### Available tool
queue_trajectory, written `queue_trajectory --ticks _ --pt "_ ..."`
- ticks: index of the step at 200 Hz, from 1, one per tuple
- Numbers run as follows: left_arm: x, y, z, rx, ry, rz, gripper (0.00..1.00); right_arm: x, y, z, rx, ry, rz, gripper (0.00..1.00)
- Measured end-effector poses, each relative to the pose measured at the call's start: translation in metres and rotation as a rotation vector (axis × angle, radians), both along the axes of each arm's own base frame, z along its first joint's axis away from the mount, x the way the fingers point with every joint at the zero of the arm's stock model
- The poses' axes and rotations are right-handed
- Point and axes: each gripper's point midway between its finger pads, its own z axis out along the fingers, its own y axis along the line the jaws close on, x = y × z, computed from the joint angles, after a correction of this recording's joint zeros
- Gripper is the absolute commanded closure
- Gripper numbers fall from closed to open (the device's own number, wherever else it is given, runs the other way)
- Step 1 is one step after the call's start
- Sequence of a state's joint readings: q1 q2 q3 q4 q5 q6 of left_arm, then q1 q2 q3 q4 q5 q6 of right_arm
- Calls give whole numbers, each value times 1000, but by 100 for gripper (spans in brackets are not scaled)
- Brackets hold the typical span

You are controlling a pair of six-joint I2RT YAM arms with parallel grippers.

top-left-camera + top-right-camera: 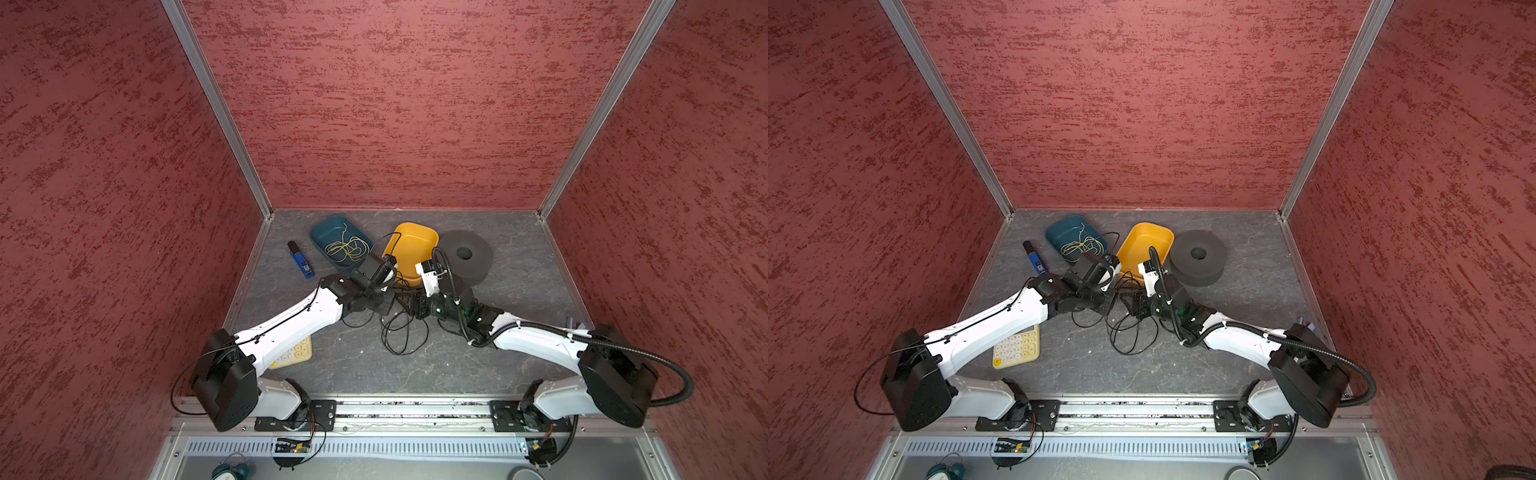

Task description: Wrap the cables

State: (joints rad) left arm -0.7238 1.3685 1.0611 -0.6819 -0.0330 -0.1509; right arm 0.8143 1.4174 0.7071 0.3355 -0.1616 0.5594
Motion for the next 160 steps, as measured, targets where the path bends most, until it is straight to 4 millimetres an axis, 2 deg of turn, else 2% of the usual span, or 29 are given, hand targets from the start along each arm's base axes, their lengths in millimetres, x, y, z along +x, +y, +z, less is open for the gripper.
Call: queue_trajectory --ticks 22,39,63,96,125,139,160 --pt "-3 -2 9 18 -48 -34 96 6 4 0 51 39 -21 46" --pt "-7 -5 14 34 -85 -66 96 12 10 -8 74 88 -32 50" --pt "-6 -1 15 81 -120 -71 97 17 15 -13 119 145 -48 57" --pt "-5 0 17 103 -157 -83 98 26 13 -11 202 197 -76 59" --pt "-9 0 17 102 -175 -98 98 32 7 -8 223 190 -85 51" --pt "-8 0 17 102 -178 -101 98 32 4 -8 183 148 -75 47" --pt "-9 -1 18 98 -177 -104 98 30 -3 1 114 44 -48 46"
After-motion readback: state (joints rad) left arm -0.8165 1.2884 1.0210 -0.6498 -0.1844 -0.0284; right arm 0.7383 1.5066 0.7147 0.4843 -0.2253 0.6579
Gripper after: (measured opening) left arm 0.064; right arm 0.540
